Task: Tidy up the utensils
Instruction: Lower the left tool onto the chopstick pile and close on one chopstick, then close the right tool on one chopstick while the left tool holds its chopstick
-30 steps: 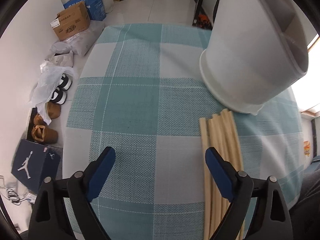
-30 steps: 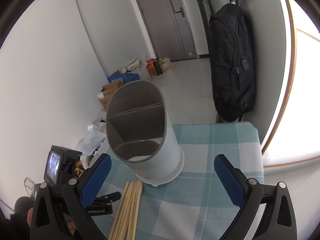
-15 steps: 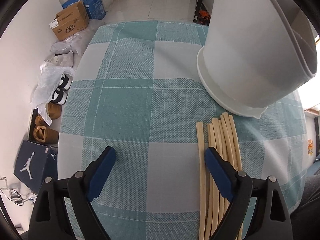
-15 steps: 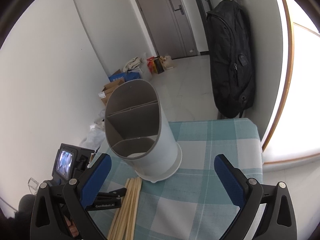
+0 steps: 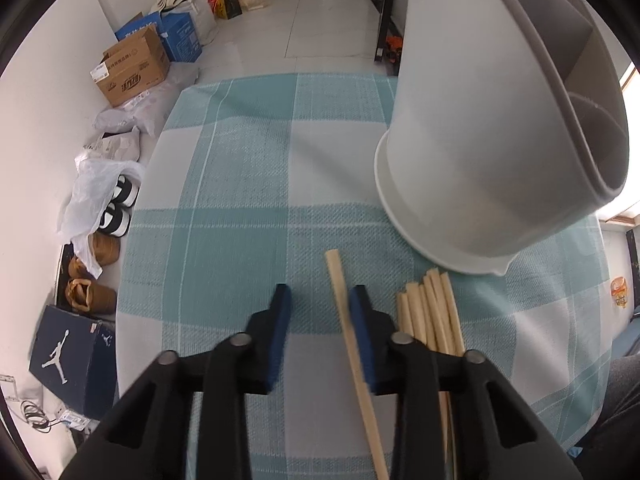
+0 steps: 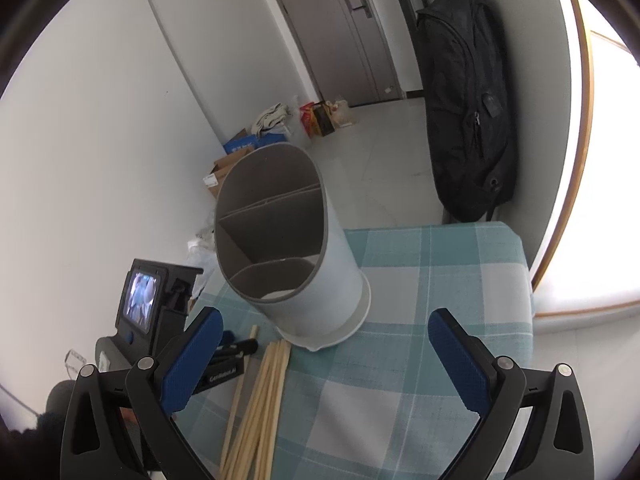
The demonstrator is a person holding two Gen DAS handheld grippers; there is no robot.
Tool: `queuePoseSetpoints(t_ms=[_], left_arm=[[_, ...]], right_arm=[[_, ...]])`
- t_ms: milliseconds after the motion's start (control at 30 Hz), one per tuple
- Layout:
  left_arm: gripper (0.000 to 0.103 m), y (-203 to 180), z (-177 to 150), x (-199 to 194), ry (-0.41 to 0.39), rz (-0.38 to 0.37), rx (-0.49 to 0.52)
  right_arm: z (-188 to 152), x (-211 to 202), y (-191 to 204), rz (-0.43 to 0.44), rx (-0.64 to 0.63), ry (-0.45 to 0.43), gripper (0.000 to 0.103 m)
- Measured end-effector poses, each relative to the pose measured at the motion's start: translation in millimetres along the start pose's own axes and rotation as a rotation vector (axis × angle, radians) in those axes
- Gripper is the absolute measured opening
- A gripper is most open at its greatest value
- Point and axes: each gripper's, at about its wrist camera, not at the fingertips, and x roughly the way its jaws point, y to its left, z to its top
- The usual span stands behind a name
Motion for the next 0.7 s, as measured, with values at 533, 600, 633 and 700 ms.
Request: queuePoseSetpoints(t_ms=[533, 600, 633, 700], left_arm=[[0.003, 18.3, 3.6, 2.1, -0.056, -0.059, -0.094], [0.003, 25.8, 3.0, -3.1, -0.075, -0.093, -0.141], [0.003, 29.1, 3.1, -7.1, -0.089, -0.106, -0.154], [0.003, 32.9, 2.6, -17.3, -0.131, -0.124, -0.169]], right_arm=[[-18.6, 5.5, 9.2, 0.023, -0.007, 0.066, 0.103], [-20.5, 8.9, 10.6, 0.021, -0.010, 0.085, 0.102], [-21.8, 10.4, 11.4, 0.020, -0.010, 0.092, 0.102], [-24.8, 16.4, 11.9, 0.015, -0.004, 0.117, 0.100]])
